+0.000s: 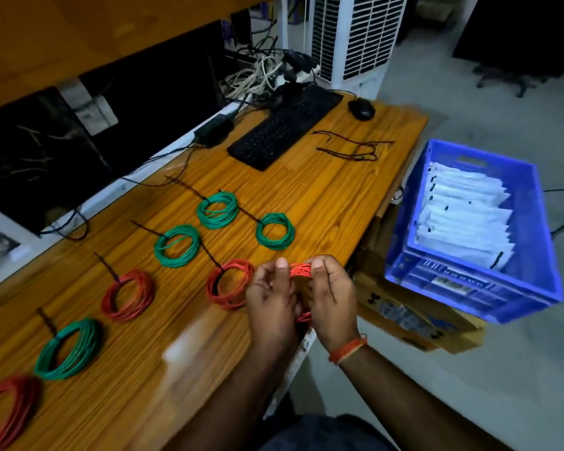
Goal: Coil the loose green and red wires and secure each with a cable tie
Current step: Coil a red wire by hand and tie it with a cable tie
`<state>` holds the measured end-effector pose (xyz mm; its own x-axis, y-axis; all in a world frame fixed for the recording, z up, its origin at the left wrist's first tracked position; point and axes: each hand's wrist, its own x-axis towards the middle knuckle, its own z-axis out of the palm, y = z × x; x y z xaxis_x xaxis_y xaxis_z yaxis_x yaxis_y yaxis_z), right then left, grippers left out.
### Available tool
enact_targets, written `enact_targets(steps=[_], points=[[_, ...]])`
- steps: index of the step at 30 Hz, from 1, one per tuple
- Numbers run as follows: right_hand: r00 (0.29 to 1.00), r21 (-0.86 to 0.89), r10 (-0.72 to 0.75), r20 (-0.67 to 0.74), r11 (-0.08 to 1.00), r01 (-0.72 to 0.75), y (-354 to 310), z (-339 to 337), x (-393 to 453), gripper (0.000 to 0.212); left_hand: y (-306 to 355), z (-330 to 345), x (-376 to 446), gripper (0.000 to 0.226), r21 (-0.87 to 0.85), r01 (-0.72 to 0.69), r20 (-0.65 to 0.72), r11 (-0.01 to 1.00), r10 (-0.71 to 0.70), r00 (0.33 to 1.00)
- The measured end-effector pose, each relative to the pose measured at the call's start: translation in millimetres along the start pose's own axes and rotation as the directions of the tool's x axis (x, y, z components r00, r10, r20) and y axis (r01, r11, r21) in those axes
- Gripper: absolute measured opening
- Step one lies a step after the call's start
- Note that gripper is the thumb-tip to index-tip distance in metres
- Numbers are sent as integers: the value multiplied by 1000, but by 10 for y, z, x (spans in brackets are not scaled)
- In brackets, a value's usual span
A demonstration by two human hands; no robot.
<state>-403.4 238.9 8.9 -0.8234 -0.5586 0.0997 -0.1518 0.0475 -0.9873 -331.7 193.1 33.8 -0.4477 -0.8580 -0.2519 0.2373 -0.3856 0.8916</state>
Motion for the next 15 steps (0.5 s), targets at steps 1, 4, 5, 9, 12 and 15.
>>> enact_targets(steps=[1,4,5,9,12,15], points=[[1000,1,-15,-5,1000,15,-3,-19,109,28,5,82,98,17,19,-28,5,999,28,1000],[1000,4,-24,14,1000,24,11,-125,409,28,-25,268,384,17,117,-103,-9,988,105,994],[999,3,-18,40,1000,18,19,-163,522,28,-28,327,473,18,148,-121,-7,982,123,992],[985,-53,6,171,999,4,99,-331,1019,36,-84,586,807,25,226,-100,-55,969,115,992],[982,-144,16,188,990,11,182,-495,1456,42,-115,826,1007,27,239,-85,-118,967,115,986],[977,-374,-65,202,917,138,351,-718,2059,22,-155,1072,1163,24,266,-70,-196,961,125,973]])
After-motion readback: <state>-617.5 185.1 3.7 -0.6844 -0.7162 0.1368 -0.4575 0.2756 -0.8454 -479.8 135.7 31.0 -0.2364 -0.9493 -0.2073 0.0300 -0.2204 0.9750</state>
